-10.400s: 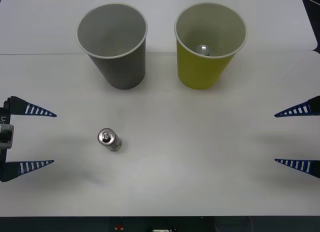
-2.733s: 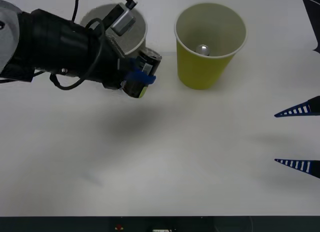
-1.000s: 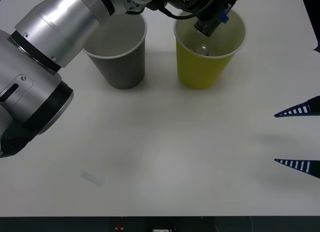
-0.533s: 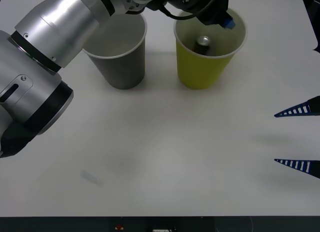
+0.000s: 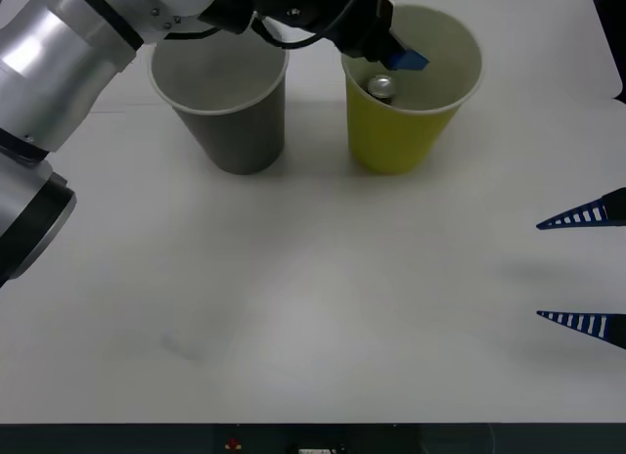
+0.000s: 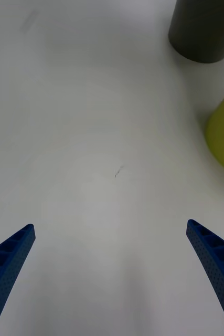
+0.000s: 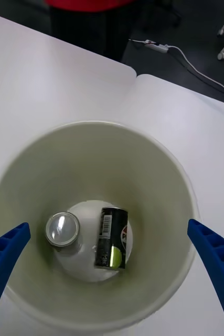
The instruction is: Put the can into the green bin and the plastic bottle into the gray bin
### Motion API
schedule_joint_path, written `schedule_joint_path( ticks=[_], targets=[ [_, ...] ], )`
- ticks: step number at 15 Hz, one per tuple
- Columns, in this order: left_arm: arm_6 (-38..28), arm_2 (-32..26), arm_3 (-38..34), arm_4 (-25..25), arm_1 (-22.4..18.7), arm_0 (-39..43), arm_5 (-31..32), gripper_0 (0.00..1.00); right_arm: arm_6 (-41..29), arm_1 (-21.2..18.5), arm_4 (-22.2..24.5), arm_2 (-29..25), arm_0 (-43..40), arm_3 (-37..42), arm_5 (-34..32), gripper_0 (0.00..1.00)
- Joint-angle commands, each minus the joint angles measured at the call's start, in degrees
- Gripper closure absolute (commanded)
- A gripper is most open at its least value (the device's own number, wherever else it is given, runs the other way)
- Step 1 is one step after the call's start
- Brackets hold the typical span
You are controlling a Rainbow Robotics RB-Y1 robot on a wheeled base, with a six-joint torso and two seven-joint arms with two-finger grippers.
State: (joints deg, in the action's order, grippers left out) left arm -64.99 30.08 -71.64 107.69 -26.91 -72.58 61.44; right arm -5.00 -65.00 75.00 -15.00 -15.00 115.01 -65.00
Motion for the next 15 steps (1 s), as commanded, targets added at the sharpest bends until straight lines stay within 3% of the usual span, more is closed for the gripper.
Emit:
schedule_joint_path(
  ticks=[1, 3, 6, 15],
  targets=[
    [0.9, -4.4, -8.7, -0.8, -4.0, 5.4, 4.8, 0.0, 0.0, 0.0, 0.0, 0.0, 0.0, 0.0, 0.0, 0.0],
    [2.9, -7.8, -15.3, -2.5, -7.4, 10.0, 8.2, 0.0, 0.0, 0.0, 0.0, 0.0, 0.0, 0.0, 0.0, 0.0],
    [9.4, -9.9, -20.8, -9.2, -13.3, 16.5, 8.2, 0.0, 0.0, 0.0, 0.0, 0.0, 0.0, 0.0, 0.0, 0.0],
    [26.2, -20.5, -37.0, -22.7, -28.4, 43.2, 5.9, 0.0, 0.0, 0.0, 0.0, 0.0, 0.0, 0.0, 0.0, 0.0]
  ],
)
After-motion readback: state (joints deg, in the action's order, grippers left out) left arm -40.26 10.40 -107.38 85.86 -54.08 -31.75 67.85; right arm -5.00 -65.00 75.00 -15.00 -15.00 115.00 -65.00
